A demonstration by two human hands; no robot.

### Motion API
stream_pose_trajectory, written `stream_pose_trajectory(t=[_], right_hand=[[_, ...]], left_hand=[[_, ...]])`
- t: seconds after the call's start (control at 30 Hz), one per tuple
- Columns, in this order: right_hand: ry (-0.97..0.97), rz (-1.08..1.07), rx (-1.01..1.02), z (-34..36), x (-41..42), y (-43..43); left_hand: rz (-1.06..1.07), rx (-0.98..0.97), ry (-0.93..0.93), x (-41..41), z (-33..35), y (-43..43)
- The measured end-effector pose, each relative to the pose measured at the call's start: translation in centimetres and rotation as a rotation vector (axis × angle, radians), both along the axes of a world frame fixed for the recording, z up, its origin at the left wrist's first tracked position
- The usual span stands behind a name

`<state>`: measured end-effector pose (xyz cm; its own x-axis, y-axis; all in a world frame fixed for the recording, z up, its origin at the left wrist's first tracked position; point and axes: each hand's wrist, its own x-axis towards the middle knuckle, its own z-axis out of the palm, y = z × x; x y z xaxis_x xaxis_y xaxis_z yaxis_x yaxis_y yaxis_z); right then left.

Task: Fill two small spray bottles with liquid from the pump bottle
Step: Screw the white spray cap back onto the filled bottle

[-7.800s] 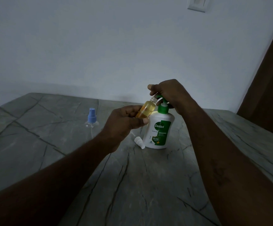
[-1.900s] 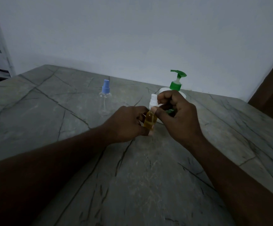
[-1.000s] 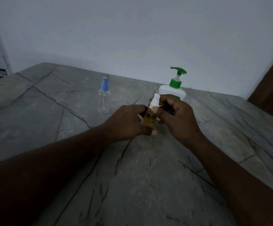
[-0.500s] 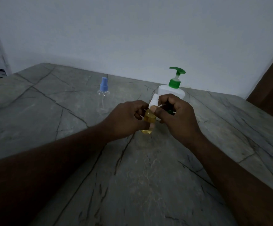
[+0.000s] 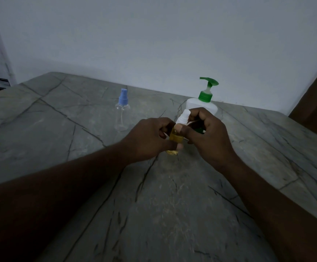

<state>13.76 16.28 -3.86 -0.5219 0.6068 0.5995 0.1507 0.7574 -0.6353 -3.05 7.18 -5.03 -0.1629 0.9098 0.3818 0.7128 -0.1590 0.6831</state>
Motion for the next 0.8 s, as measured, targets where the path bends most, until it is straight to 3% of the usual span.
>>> stream_pose_trajectory(t=[0.6,0.8], right_hand=[[0.008,0.038,-0.017,-0.07,0.33,0.31],[-0.025,-0.042,0.075,-0.02,0.13,0.08]], left_hand=[[-0.017,0.025,0.023,-0.21,-0.34,0.14],[-0.028,0.057,0.033,-0.14,-0.30,-0.01]])
